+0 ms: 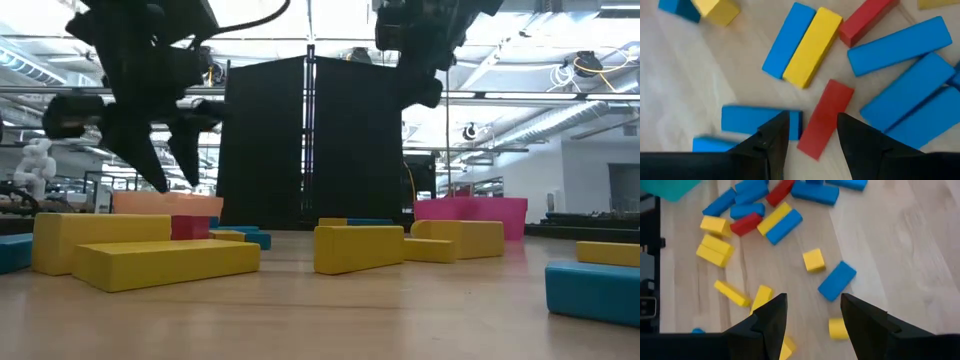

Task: Sort blocks
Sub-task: Put the red block into the red transparent bin

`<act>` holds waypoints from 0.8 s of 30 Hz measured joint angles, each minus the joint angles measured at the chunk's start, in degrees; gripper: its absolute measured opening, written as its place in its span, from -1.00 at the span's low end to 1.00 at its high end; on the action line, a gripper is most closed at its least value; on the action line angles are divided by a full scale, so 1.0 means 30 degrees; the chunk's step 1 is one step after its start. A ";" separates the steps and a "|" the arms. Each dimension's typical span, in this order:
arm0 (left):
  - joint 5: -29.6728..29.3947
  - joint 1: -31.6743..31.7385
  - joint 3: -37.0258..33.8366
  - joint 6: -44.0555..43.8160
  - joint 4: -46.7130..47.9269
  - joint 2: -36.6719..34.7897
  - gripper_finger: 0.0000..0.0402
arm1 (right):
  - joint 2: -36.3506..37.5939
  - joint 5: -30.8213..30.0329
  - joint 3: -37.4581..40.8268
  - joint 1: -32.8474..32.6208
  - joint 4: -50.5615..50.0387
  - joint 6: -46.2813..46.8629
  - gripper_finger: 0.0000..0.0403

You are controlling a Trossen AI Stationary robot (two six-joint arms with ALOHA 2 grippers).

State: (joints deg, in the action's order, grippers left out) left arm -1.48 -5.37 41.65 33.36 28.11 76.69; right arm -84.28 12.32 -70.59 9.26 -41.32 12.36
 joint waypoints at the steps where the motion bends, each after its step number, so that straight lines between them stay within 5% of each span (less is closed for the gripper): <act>1: 0.0098 0.0000 0.0000 0.0387 -0.0276 0.0237 -0.14 | 0.0033 0.0006 0.0000 0.0000 -0.0120 0.0000 -0.09; 24: 0.1535 0.0051 0.0096 0.4235 -0.1618 0.4810 -0.16 | 0.0369 -0.0001 -0.0004 0.0000 -0.1568 0.0007 -0.09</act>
State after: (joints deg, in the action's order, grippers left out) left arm 3.13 -5.21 41.94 46.06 23.26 91.12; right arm -83.18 12.32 -70.60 9.26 -46.02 12.38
